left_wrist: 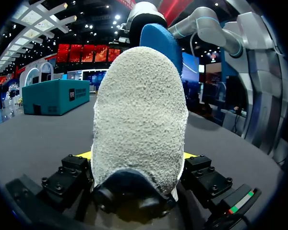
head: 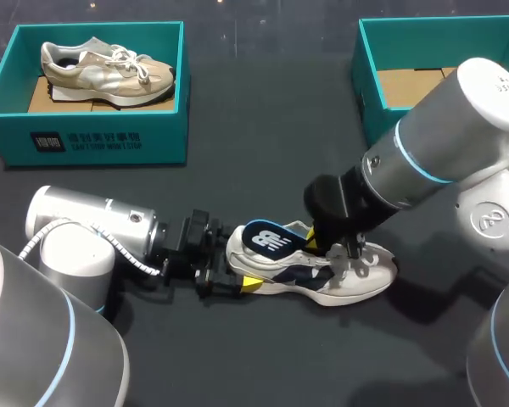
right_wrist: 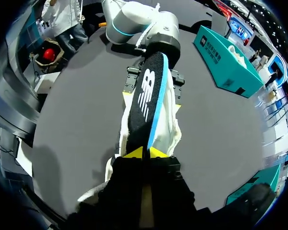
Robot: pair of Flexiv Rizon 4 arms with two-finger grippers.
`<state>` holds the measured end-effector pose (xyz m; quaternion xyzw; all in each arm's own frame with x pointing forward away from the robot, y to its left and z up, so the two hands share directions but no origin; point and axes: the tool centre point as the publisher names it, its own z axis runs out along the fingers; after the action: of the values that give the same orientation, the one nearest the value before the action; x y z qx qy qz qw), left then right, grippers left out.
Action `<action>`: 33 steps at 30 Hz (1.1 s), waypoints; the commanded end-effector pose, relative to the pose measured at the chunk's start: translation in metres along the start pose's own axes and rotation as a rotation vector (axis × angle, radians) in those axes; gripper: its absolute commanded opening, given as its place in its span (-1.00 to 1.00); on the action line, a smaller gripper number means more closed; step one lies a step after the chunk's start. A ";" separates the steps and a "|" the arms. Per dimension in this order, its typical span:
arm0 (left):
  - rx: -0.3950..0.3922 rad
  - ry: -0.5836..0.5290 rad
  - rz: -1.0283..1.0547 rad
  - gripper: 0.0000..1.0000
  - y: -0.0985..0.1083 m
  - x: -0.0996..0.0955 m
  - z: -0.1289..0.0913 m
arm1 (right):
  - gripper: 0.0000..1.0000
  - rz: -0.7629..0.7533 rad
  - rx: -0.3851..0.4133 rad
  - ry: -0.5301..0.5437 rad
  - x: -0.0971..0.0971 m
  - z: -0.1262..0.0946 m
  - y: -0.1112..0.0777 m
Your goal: Take the shoe out of the shoebox, open the shoe tongue, remove and reinsert the insole, then place the shoe into the shoebox
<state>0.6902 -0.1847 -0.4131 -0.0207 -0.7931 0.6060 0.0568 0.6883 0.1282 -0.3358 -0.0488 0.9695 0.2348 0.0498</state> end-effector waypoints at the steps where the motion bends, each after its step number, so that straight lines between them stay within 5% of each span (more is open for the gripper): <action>1: -0.003 0.001 0.000 -1.00 0.000 -0.001 0.001 | -1.00 -0.026 0.030 0.021 -0.006 0.003 0.019; 23: -0.003 0.001 0.000 -1.00 0.000 -0.001 0.001 | -0.98 -0.092 0.026 0.086 -0.008 0.003 0.058; 25: -0.003 0.001 0.000 -1.00 0.000 -0.001 0.001 | -0.34 -0.078 0.027 0.093 -0.008 0.003 0.058; 33: -0.003 0.001 0.000 -1.00 0.000 -0.001 0.001 | -0.18 -0.018 0.002 0.134 -0.010 0.002 0.056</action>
<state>0.6903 -0.1848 -0.4131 -0.0208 -0.7931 0.6061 0.0569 0.6881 0.1801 -0.3091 -0.0732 0.9714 0.2260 -0.0069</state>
